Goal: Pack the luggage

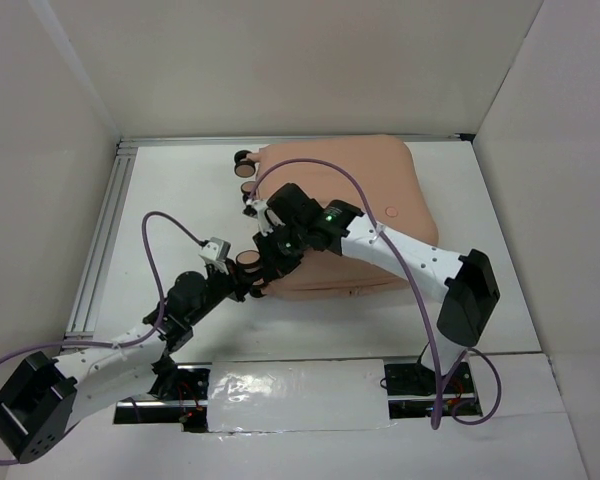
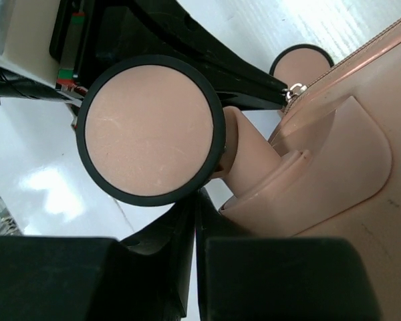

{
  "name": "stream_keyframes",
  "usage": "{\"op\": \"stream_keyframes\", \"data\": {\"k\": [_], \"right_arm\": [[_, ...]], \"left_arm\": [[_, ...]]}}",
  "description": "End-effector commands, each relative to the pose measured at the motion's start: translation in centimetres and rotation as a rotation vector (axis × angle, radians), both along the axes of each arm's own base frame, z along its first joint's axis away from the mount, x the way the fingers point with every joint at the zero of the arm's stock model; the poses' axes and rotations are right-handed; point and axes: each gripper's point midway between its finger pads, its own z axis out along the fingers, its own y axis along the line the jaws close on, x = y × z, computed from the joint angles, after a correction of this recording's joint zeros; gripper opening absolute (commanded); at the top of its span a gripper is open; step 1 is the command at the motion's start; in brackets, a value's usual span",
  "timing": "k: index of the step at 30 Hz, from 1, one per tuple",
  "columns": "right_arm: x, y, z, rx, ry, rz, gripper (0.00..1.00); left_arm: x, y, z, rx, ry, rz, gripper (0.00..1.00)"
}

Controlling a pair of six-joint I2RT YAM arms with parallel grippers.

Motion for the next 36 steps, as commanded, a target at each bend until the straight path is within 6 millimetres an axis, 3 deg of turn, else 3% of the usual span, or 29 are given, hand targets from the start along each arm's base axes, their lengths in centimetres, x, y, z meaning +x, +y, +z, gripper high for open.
{"op": "stream_keyframes", "data": {"k": [1, 6, 12, 17, 21, 27, 32, 36], "right_arm": [[15.1, -0.8, -5.3, -0.065, -0.283, -0.362, 0.12], [17.1, 0.4, -5.7, -0.033, -0.269, -0.382, 0.10], [17.4, 1.2, -5.9, -0.038, -0.263, -0.352, 0.10], [17.9, 0.6, -5.9, -0.046, -0.268, -0.369, 0.08], [17.9, 0.9, -6.3, -0.039, -0.257, -0.370, 0.08], [18.6, 1.6, -5.9, -0.009, -0.254, -0.394, 0.08], [19.0, 2.2, -5.1, 0.023, -0.260, -0.411, 0.08], [19.4, 2.5, -4.3, 0.047, -0.251, -0.448, 0.08]], "left_arm": [[-7.8, -5.1, 0.4, -0.005, -0.096, -0.432, 0.00], [-9.3, -6.4, -0.2, 0.021, -0.127, -0.494, 0.00], [-11.2, -8.0, -1.7, 0.139, -0.118, -0.595, 0.00], [-12.2, -8.4, 0.6, 0.108, -0.214, -0.578, 0.00], [-13.0, -8.6, 3.7, 0.079, -0.280, -0.583, 0.00], [-14.0, -9.1, 3.9, 0.089, -0.278, -0.644, 0.00], [-14.8, -11.0, 5.2, 0.079, -0.296, -0.701, 0.00], [-15.6, -12.8, 4.9, 0.130, -0.316, -0.749, 0.00]]}}
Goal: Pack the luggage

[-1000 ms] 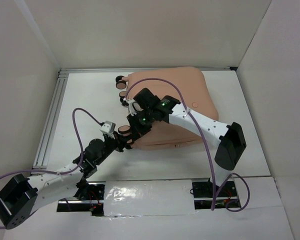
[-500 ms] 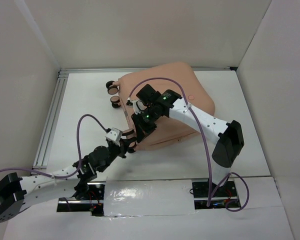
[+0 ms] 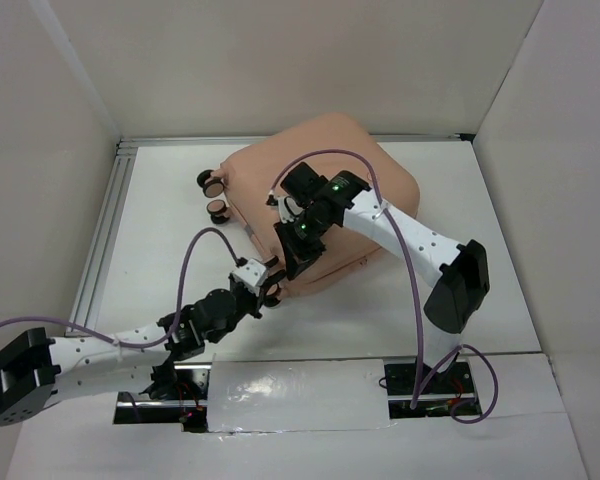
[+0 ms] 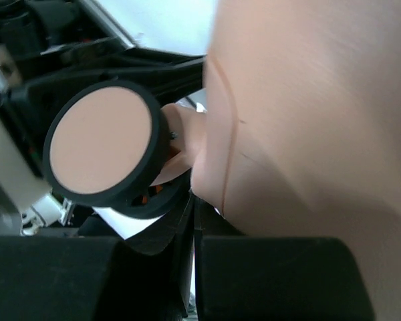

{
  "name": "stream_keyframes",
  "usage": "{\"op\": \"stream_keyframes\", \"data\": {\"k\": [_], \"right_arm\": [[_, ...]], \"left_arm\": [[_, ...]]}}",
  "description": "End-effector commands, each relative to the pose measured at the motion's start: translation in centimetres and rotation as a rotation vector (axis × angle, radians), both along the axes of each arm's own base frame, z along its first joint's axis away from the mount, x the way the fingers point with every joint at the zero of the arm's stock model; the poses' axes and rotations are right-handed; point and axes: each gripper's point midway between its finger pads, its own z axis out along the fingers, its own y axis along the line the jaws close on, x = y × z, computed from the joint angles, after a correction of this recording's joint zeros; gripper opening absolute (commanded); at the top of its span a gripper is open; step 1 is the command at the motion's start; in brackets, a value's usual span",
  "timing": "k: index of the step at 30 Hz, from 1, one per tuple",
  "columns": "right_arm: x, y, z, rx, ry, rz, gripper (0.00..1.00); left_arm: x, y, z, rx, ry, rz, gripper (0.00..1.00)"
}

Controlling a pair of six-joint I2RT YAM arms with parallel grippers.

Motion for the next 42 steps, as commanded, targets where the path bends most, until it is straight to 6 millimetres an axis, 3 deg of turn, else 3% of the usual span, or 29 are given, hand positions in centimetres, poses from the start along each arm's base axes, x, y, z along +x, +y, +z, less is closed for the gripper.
{"op": "stream_keyframes", "data": {"k": [1, 6, 7, 10, 12, 13, 14, 16, 18, 20, 22, 26, 30, 31, 32, 34, 35, 36, 39, 41, 42], "right_arm": [[19.9, 6.8, -5.2, 0.120, -0.588, -0.339, 0.08], [19.6, 5.5, -2.7, 0.091, -0.583, -0.415, 0.20], [19.0, 5.0, -3.0, 0.083, -0.552, -0.438, 0.36], [17.4, 2.5, 0.0, 0.098, -0.565, -0.538, 0.72], [16.4, 1.7, 0.7, 0.121, -0.546, -0.575, 0.79], [15.6, 1.2, 0.1, 0.121, -0.513, -0.607, 0.83], [15.1, 0.8, 1.2, 0.146, -0.513, -0.626, 0.86], [14.3, 0.6, 0.2, 0.132, -0.484, -0.648, 0.88], [13.5, 1.0, 0.5, 0.133, -0.492, -0.647, 0.88], [12.9, 0.9, -0.4, 0.102, -0.480, -0.669, 0.88], [12.7, -0.1, -0.9, 0.060, -0.490, -0.685, 0.88], [13.3, -2.3, 2.1, 0.065, -0.578, -0.725, 0.89], [13.6, -5.6, 6.9, 0.091, -0.683, -0.738, 0.89], [13.7, -6.7, 7.5, 0.083, -0.699, -0.743, 0.89], [13.0, -7.4, 8.7, 0.100, -0.721, -0.737, 0.89], [12.9, -9.2, 9.3, 0.095, -0.739, -0.758, 0.90], [12.0, -9.8, 9.4, 0.106, -0.742, -0.745, 0.90], [11.8, -10.4, 9.4, 0.105, -0.744, -0.756, 0.90], [10.6, -11.5, 8.7, 0.117, -0.736, -0.753, 0.90], [10.2, -11.8, 7.9, 0.121, -0.723, -0.747, 0.92], [10.1, -11.8, 8.0, 0.127, -0.734, -0.742, 0.92]], "left_arm": [[-12.8, -10.4, 4.3, -0.097, -0.004, -0.756, 0.00], [-12.0, -9.9, 4.9, -0.152, -0.023, -0.686, 0.00], [-11.9, -9.6, 4.9, -0.163, -0.016, -0.668, 0.00], [-11.2, -8.4, 5.5, -0.187, -0.028, -0.606, 0.00], [-11.0, -7.8, 5.9, -0.197, -0.039, -0.585, 0.00], [-10.8, -7.6, 6.0, -0.199, -0.042, -0.573, 0.00], [-10.9, -7.5, 5.7, -0.189, -0.036, -0.572, 0.00], [-10.9, -7.3, 5.6, -0.190, -0.036, -0.572, 0.00], [-10.9, -7.3, 5.6, -0.190, -0.036, -0.572, 0.00], [-11.0, -7.2, 4.6, -0.172, -0.012, -0.570, 0.00], [-10.9, -7.0, 4.1, -0.168, 0.001, -0.556, 0.00], [-10.2, -5.8, 4.0, -0.203, 0.049, -0.466, 0.00], [-7.7, -1.9, 5.0, -0.256, 0.020, -0.254, 0.01], [-6.8, -0.1, 6.3, -0.306, -0.017, -0.175, 0.05], [-6.0, 1.2, 5.9, -0.299, -0.011, -0.115, 0.14], [-4.9, 3.4, 6.8, -0.338, -0.032, -0.030, 0.22], [-4.3, 5.1, 7.5, -0.377, -0.047, 0.014, 0.34], [-4.0, 6.0, 7.6, -0.384, -0.056, 0.034, 0.39], [-3.0, 8.1, 9.3, -0.420, -0.073, 0.095, 0.54], [-3.0, 7.9, 10.6, -0.378, -0.061, 0.067, 0.56], [-2.0, 6.9, 9.6, -0.304, -0.016, 0.065, 0.59]]}}
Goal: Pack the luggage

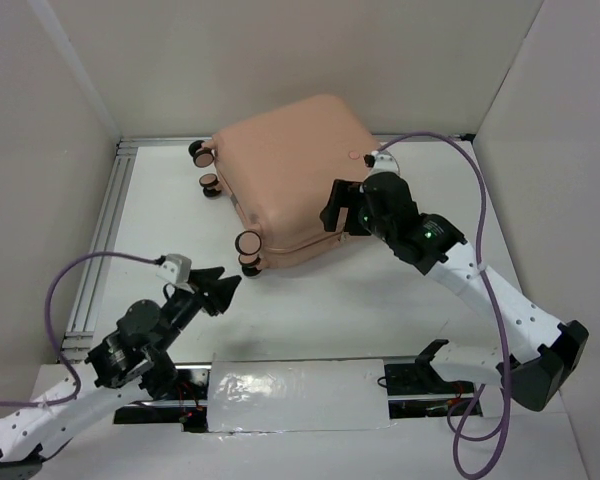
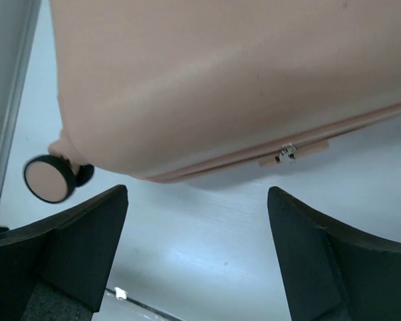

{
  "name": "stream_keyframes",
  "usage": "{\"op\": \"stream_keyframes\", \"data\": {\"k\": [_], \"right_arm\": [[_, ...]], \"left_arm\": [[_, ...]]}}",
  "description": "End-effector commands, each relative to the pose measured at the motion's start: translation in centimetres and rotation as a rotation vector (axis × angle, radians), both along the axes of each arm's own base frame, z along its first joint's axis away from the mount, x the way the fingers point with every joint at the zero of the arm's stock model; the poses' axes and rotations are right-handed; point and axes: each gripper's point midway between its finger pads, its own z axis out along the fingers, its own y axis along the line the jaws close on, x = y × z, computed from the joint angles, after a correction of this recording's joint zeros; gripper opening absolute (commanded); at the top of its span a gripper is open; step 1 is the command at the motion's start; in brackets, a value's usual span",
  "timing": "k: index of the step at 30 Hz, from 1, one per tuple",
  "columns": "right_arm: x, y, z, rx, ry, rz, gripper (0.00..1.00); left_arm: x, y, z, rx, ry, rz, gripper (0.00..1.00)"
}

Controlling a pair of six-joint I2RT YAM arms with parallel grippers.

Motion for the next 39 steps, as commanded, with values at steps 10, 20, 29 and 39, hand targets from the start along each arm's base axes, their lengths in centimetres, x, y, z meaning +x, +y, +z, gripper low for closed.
{"op": "stream_keyframes", "data": {"k": [10, 20, 29, 39], "right_arm": [[0.3, 0.6, -0.8, 0.006, -0.034, 0.055, 0.96], [-1.3, 4.9, -2.0, 0.105, 0.012, 0.211, 0.99], [-2.4, 10.3, -1.9, 0.057, -0.030, 0.404, 0.99], [-1.1, 11.2, -0.4, 0.075, -0.022, 0.390, 0.99]], "left_arm": [[9.0, -5.1, 9.6, 0.143, 0.097, -0.156, 0.80], [12.4, 5.0, 7.3, 0.079, 0.188, -0.109, 0.78], [6.6, 2.1, 3.9, 0.117, -0.026, -0.277, 0.74], [8.1, 1.8, -3.4, -0.087, 0.189, -0.222, 0.67]]}}
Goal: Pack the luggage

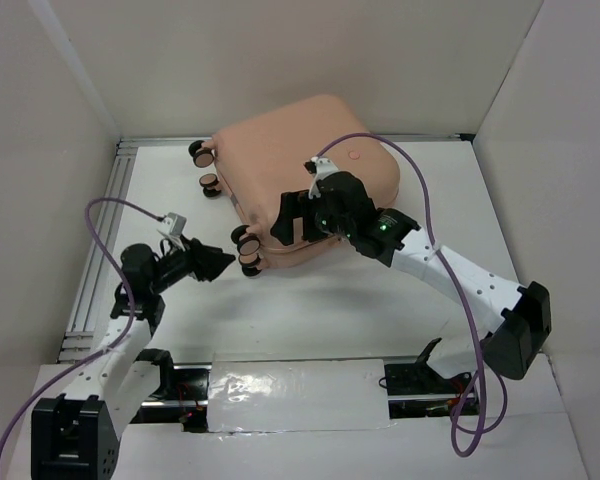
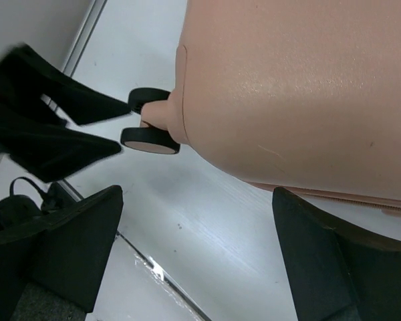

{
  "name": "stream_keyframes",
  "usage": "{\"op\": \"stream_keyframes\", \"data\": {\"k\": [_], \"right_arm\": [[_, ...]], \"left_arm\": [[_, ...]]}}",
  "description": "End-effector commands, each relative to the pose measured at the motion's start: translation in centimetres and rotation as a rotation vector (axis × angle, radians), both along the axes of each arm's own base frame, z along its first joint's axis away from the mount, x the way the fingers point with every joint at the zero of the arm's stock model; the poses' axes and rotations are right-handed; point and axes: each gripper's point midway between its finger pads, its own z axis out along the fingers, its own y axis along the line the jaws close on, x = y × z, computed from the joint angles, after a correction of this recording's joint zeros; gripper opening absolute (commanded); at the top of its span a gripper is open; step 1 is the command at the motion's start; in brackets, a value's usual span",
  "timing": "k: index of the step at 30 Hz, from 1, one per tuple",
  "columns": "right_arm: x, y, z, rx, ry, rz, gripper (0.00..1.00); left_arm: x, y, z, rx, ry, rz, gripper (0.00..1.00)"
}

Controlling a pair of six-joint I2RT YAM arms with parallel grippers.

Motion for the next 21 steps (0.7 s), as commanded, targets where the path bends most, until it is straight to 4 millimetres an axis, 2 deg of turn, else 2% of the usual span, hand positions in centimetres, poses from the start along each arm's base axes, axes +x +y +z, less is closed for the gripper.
{"op": "stream_keyframes", "data": {"k": [1, 5, 7, 8, 9, 11, 12, 15, 18, 19, 20, 21], "right_arm": [[0.9, 0.8, 2.1, 0.038, -0.045, 0.008, 0.99], [0.8, 0.5, 1.1, 0.034, -0.035, -0.006, 0.99], [0.8, 0.5, 1.6, 0.053, -0.042, -0.011, 0.99], [0.7, 0.4, 1.2, 0.046, -0.035, -0.011, 0.99], [0.7, 0.6, 0.8, 0.042, -0.024, -0.001, 0.99], [0.8, 0.7, 0.4, 0.035, -0.018, -0.001, 0.99], [0.8, 0.7, 0.4, 0.035, -0.018, -0.001, 0.99], [0.8, 0.7, 0.4, 0.035, -0.018, -0.001, 0.99], [0.6, 1.2, 0.2, 0.035, -0.017, 0.008, 0.99], [0.6, 1.2, 0.2, 0.035, -0.017, 0.008, 0.99], [0.6, 1.2, 0.2, 0.035, -0.017, 0.008, 0.99], [0.6, 1.2, 0.2, 0.035, -0.017, 0.008, 0.99]], "left_arm": [[-0.6, -0.2, -1.6, -0.106, -0.051, 0.036, 0.67], [-0.4, 0.6, -3.3, -0.091, -0.045, 0.125, 0.73], [-0.4, 0.1, -3.6, -0.065, -0.049, 0.105, 0.73], [-0.3, -0.2, -2.7, -0.071, -0.091, 0.095, 0.95], [-0.2, -0.4, -2.6, -0.066, -0.107, 0.085, 1.00], [0.0, -1.2, -3.4, -0.039, -0.096, 0.062, 1.00], [0.3, -1.4, -2.8, -0.023, -0.136, 0.051, 1.00], [0.9, -2.4, -3.6, 0.009, -0.126, 0.004, 0.93], [0.7, -3.5, -3.3, 0.005, -0.171, -0.083, 0.89], [0.8, -3.8, -4.3, 0.005, -0.148, -0.109, 0.87], [1.2, -3.9, -3.5, 0.007, -0.194, -0.131, 0.86], [1.1, -4.9, -3.2, 0.008, -0.202, -0.218, 0.85]]}}
